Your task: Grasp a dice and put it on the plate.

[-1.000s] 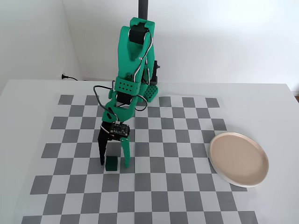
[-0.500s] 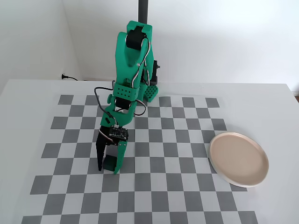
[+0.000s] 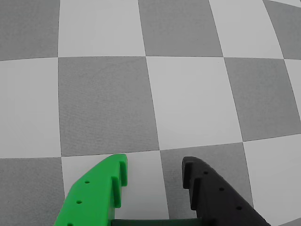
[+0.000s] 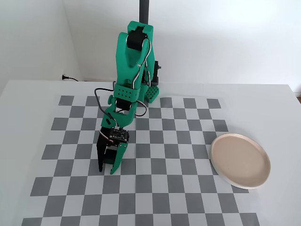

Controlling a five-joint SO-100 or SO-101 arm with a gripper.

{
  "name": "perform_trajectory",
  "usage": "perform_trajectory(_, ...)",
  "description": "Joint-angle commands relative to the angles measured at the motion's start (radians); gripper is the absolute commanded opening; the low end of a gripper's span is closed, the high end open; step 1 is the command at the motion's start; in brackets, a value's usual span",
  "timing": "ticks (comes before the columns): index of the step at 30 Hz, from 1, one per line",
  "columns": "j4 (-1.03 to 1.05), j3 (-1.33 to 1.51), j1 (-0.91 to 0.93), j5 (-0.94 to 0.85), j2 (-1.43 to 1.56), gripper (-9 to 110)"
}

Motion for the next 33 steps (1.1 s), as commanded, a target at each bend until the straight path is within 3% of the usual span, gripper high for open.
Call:
perform_trajectory(1,0.032,-0.018,-0.014,-0.011,0.058,-4)
perform_trajectory(8,0.051,-0.021,-0.029,0.009,0.106,-4)
perform_trajectory(19,0.314,-0.095,-0.14,0.101,0.405,-4)
perform_trajectory(33,0.652,0.035,-0.388,0.103,1.002,-4)
